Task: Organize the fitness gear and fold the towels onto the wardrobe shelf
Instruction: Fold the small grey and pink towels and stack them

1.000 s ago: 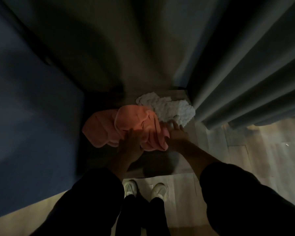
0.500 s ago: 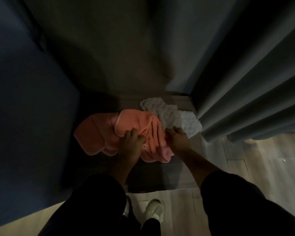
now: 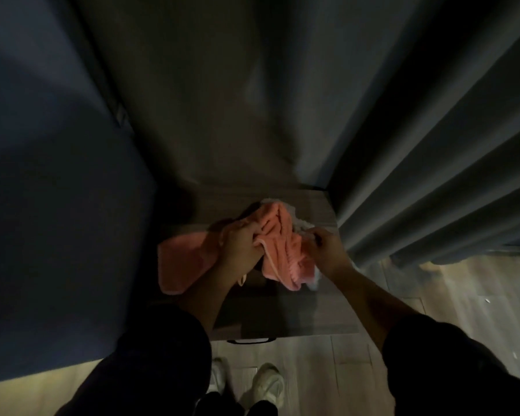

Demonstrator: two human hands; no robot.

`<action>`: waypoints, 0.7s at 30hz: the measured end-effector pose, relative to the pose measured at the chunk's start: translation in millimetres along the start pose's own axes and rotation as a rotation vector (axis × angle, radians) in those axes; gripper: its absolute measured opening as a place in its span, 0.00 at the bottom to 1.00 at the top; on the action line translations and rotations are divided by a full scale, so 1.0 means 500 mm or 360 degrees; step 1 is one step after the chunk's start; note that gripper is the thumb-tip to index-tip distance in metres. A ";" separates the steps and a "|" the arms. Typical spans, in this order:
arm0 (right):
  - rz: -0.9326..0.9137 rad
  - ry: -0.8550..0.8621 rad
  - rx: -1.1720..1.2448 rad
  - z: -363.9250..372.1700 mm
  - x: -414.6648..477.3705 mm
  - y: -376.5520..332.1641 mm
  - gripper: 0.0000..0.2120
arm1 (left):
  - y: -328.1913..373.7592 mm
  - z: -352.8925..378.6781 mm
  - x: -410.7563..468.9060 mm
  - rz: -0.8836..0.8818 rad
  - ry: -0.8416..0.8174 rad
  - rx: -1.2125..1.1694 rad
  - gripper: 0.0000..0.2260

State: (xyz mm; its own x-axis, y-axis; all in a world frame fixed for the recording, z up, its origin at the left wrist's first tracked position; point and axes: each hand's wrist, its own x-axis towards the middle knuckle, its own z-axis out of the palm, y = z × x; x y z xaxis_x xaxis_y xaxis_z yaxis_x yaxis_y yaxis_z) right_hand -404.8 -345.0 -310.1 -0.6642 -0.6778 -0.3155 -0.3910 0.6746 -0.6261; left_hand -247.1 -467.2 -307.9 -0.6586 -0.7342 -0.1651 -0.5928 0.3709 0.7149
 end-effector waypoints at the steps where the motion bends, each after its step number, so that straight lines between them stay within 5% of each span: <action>1: -0.0027 0.0030 0.0044 -0.034 -0.011 -0.022 0.09 | 0.029 -0.024 -0.005 -0.0050 -0.0011 -0.0032 0.02; 12: -0.0236 0.0154 0.0335 -0.272 -0.231 -0.185 0.08 | 0.227 -0.288 -0.183 0.0099 -0.0100 -0.0261 0.07; 21: -0.0255 -0.0076 0.0216 -0.252 -0.473 -0.281 0.06 | 0.170 -0.460 -0.446 0.0208 -0.0293 -0.0241 0.08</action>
State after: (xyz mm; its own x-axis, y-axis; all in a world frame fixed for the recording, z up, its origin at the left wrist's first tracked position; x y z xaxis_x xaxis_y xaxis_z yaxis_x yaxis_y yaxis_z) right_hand -273.1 -242.9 -57.7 -0.5681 -0.7886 -0.2354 -0.3979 0.5136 -0.7602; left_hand -44.2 -402.7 -54.0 -0.8063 -0.5649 -0.1755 -0.4301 0.3561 0.8296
